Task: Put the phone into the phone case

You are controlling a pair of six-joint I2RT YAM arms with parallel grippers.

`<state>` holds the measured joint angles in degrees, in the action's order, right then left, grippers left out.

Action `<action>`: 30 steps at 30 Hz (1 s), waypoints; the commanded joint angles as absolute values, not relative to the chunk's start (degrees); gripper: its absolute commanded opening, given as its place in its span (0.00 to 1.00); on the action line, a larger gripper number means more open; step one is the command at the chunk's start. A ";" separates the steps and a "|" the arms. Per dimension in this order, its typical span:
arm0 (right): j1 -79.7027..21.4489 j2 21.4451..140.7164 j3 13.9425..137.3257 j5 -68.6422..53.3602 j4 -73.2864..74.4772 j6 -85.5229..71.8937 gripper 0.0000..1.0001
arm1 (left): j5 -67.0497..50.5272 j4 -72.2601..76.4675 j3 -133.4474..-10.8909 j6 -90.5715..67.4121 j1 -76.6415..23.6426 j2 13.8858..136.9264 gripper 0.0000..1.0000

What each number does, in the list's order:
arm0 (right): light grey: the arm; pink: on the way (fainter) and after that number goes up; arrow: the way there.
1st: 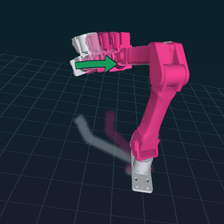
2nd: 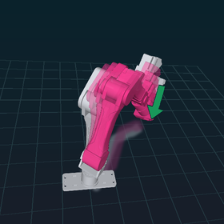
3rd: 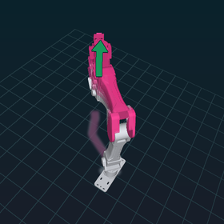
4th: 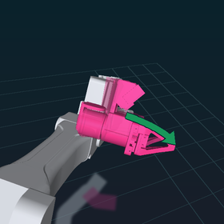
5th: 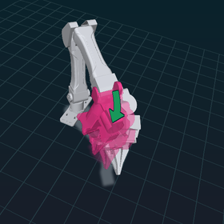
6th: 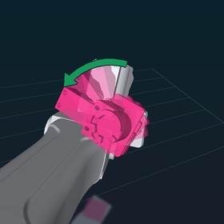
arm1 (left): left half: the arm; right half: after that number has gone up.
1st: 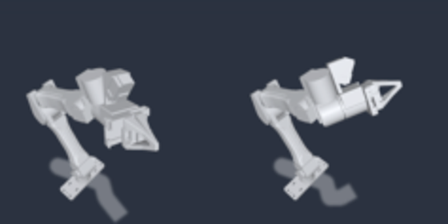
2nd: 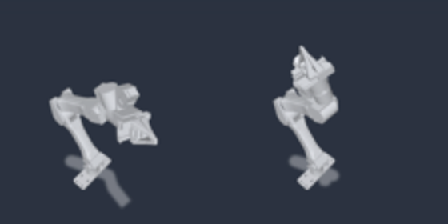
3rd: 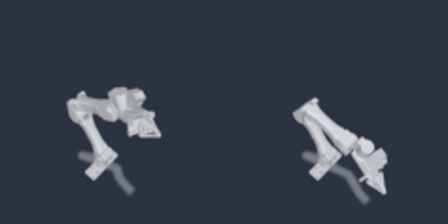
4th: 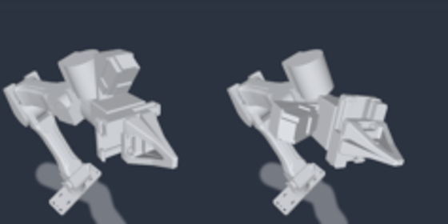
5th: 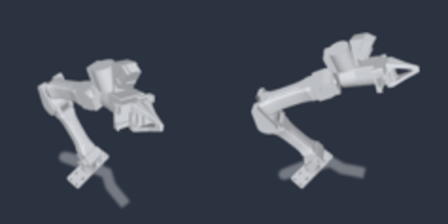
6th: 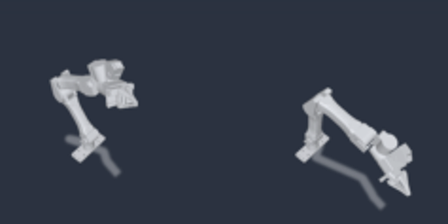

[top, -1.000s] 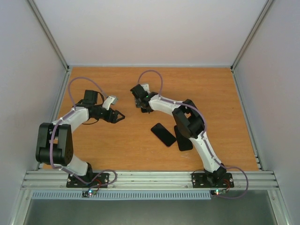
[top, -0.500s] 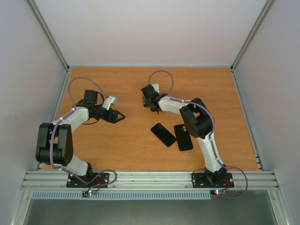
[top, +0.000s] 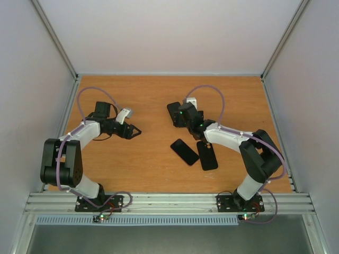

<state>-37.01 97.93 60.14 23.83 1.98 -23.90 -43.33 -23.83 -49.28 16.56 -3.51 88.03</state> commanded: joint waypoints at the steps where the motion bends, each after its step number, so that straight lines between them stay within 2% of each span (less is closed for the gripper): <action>1: -38.06 93.78 53.01 21.65 2.63 -29.54 0.96 | -44.94 -23.85 -49.57 17.34 -3.48 88.00 0.77; 4: -40.99 90.44 49.03 28.37 5.56 -31.93 0.89 | -44.99 -23.99 -49.66 17.47 -3.49 87.95 0.77; 6: -42.39 88.30 47.18 31.30 7.55 -33.30 0.78 | -44.79 -23.91 -49.66 17.57 -3.47 87.98 0.77; 10: -43.34 85.98 44.02 32.66 9.89 -35.44 0.48 | -44.90 -23.96 -49.82 17.58 -3.46 88.47 0.77; 12: -43.63 86.35 43.71 34.16 12.54 -37.21 0.40 | -44.68 -24.08 -50.05 17.53 -3.43 89.01 0.77; 19: -46.58 87.55 41.34 35.63 15.65 -41.28 0.48 | -44.47 -24.06 -50.20 17.33 -3.46 89.66 0.77; 30: -47.02 88.75 37.24 32.00 12.30 -41.38 0.49 | -44.65 -24.21 -50.23 17.40 -3.50 89.77 0.77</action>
<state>-46.72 87.81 38.46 32.27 15.07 -40.36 -43.72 -24.27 -49.28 16.95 -3.51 89.30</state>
